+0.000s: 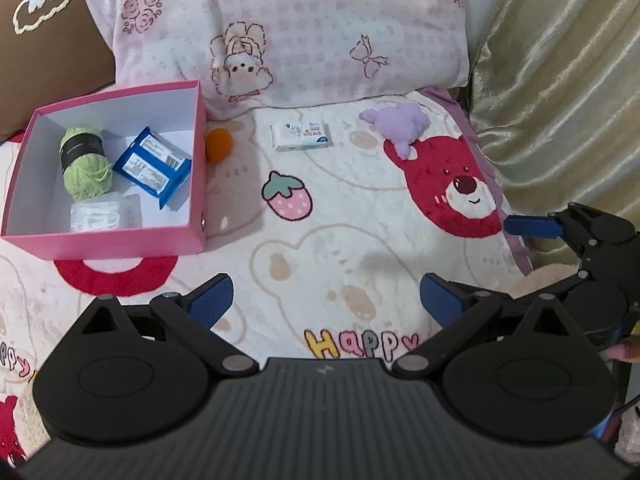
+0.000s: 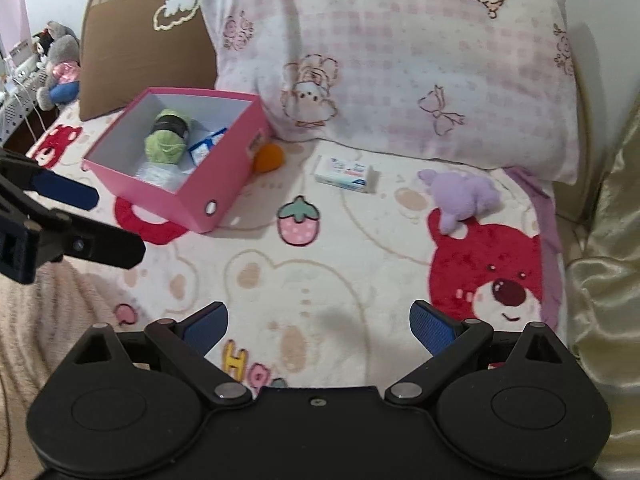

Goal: Organize objects
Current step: 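Withdraw the right tool and move it toward the purple plush toy, then close the right tool on the purple plush toy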

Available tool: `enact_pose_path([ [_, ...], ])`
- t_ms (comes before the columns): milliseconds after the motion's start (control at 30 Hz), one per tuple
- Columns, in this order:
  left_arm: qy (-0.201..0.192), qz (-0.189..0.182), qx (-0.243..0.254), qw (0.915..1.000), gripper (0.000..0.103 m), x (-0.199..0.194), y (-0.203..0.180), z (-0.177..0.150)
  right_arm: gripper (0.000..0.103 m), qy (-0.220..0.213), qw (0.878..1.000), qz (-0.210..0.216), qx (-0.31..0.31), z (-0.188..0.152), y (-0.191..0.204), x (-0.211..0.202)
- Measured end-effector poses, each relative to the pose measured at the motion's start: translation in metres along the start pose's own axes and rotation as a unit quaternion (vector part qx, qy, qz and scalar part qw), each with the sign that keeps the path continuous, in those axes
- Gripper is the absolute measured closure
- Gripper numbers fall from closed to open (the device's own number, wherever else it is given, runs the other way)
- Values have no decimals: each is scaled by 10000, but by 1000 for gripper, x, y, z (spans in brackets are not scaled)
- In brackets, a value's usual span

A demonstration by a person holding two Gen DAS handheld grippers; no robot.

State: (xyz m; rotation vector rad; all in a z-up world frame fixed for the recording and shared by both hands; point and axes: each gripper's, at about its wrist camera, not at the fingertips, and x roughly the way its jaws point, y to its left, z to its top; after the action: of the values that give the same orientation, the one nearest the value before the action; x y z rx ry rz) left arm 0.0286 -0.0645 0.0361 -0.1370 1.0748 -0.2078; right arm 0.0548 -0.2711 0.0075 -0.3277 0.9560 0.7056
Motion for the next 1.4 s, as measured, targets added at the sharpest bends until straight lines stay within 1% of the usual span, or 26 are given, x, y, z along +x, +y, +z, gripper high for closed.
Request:
enact_pose_path([
  [100,-8,31,51,10000,2,13,-7,7,4,7,10000,-33,35,0,-7,9],
  [133,-31,90,75,9999,2,18,-9,10,4,1,10000,-69,17,0,-8,12],
  [233,-74,207,107,9997,2,35,-14,17,4,-70,9996,-169,-229,1,-9,22],
  [300,8,64,88,9999,2,48,-15,24,4,-91,9994,-138,-313,2,-11,30],
  [333,66,-29,58,10000,2,56,-14,27,4,-86,9993,-40,-362,3,-13,35],
  [433,40,-116,14,9999,2,73,-16,34,4,-23,9985,153,-524,3,-23,51],
  [567,-189,-241,-6,9995,2,98,-17,45,4,-407,9967,162,-676,7,-39,66],
  [667,-406,-363,-70,9985,2,112,-16,54,4,-814,9951,282,-495,12,-56,76],
  [733,-495,-491,-106,9975,5,123,-15,61,4,-1096,9929,307,-335,14,-68,84],
  [833,-519,-642,-275,9962,5,138,-12,72,4,-1242,9917,329,-99,19,-81,96],
  [900,-569,-770,-415,9945,6,148,-9,77,5,-1304,9912,229,-51,21,-87,107],
  [967,-669,-846,-530,9928,6,157,-9,81,5,-1254,9921,24,-33,26,-92,119],
  [1067,-815,-850,-563,9915,8,174,-13,88,5,-1236,9921,-191,-97,32,-100,130],
  [1133,-855,-818,-544,9915,8,184,-16,90,5,-1380,9899,-334,33,32,-108,133],
  [1200,-859,-803,-662,9908,11,197,-17,92,5,-1479,9883,-307,199,32,-117,135],
  [1267,-825,-888,-847,9890,12,210,-15,93,5,-1511,9877,-287,283,30,-126,140],
  [1333,-786,-909,-951,9882,12,221,-15,94,5,-1476,9879,-449,130,27,-129,148],
  [1400,-805,-907,-955,9880,13,232,-17,95,5,-1514,9860,-668,-190,24,-131,157],
])
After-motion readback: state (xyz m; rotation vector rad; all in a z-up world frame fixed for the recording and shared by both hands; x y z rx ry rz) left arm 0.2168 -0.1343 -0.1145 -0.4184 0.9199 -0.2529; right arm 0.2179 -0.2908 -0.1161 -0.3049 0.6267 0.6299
